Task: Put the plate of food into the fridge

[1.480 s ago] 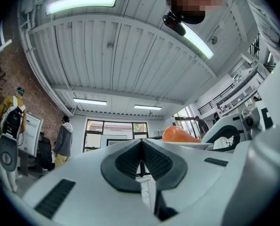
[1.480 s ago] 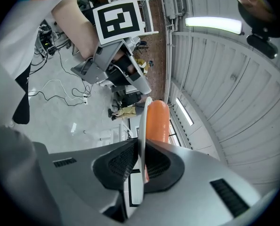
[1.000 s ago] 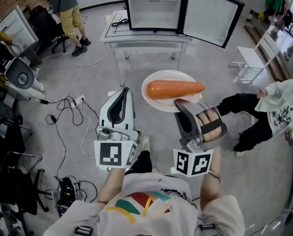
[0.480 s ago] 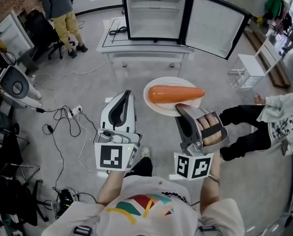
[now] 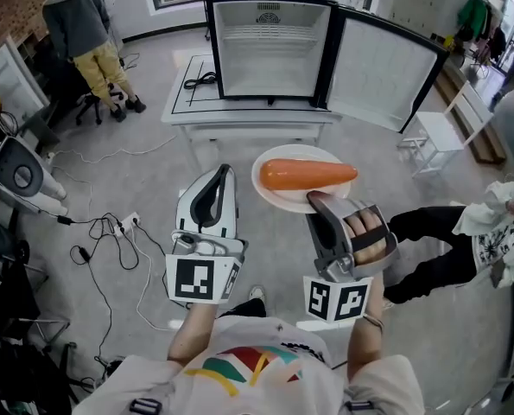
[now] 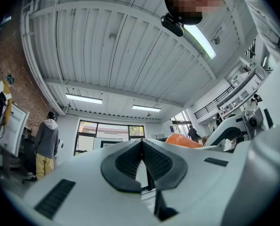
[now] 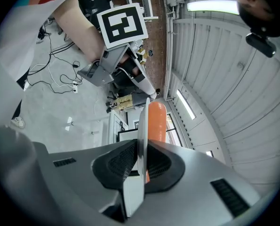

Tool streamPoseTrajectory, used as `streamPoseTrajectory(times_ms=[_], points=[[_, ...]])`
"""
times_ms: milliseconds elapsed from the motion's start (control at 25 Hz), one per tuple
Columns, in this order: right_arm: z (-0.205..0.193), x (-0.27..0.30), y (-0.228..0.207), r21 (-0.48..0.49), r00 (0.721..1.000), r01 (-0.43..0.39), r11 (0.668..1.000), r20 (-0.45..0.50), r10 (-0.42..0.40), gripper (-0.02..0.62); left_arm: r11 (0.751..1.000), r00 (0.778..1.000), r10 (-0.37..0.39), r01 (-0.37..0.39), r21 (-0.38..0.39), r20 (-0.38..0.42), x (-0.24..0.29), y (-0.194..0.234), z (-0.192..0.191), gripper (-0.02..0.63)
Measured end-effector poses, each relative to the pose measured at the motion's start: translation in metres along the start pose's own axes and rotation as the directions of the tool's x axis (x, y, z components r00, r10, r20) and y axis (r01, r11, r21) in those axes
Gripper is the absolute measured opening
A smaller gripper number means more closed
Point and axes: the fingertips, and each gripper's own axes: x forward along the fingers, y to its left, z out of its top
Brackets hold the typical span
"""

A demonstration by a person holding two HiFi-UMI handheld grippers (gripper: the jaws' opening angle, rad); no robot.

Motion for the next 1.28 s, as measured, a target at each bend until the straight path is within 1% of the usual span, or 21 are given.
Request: streamPoseTrajectory(times_ms=[320,560,680,880,1000,1160,1280], points=[[-0.009,0.069,-0.007,-0.005,1.0,-0.004,1.0,-0.02,0.004,0.035,1.0,1.0,-0.017,0.017,0.0,0.015,0.056,0.043,-0.02,0.006],[-0.015,0.099,-0.007,0.015,0.999,0.002,1.0,-0.041,-0.001,0.037,1.0,1.0,-0.027,0.027,0.0,0.006,0.076,0.064,-0.032,0.006],[-0.014,0.11,-0.006,0.02,0.999,-0.01,1.0,-0.036,0.011,0.038,0.999,0.999,-0.032,0.032,-0.005,-0.006,0.085,0.07,-0.037,0.006],[-0.016,0.122,-0.008,0.008,1.0,-0.006,1.0,-0.03,0.006,0.038,0.999,0.999,-0.03,0.03,-0.014,0.017,0.092,0.074,-0.039,0.006],[-0.022,0.133,-0.009,-0.002,0.999,-0.018,1.0,-0.03,0.018,0.038,0.999,1.0,-0.029,0.029,-0.023,0.012,0.1,0.076,-0.045,0.006],[-0.03,0.158,-0.02,-0.021,1.0,-0.014,1.0,-0.013,0.013,0.038,0.999,1.0,-0.008,0.008,-0.039,0.005,0.121,0.086,-0.054,0.006],[-0.042,0.181,-0.024,-0.024,1.0,-0.011,1.0,0.005,0.011,0.038,0.999,1.0,0.002,-0.002,-0.032,-0.006,0.142,0.091,-0.065,0.006]])
